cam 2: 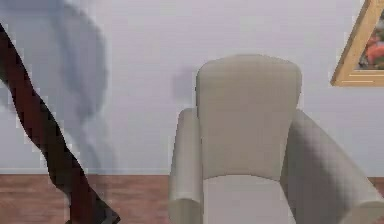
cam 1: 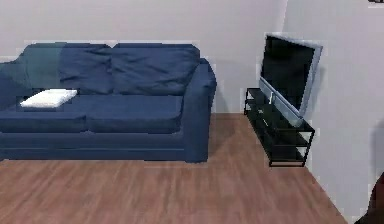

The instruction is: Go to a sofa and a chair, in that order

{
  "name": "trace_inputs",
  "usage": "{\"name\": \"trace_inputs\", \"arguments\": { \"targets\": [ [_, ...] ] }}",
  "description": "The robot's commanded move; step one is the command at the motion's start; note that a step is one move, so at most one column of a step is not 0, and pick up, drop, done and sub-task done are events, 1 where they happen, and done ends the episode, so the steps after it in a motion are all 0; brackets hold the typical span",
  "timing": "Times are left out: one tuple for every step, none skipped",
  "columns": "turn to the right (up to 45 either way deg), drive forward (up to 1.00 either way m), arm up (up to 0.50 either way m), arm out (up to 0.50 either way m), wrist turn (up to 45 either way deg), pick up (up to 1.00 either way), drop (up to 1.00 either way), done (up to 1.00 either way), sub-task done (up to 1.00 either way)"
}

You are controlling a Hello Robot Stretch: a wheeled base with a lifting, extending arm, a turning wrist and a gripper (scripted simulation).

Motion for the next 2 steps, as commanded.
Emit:
{"name": "trace_inputs", "arguments": {
  "targets": [
    [0.0, 0.90, 0.00, 0.00, 0.0, 0.00, 0.00, 0.00, 0.00],
    [18.0, 0.00, 0.00, 0.00, 0.0, 0.00, 0.00, 0.00, 0.00]
  ]
}}
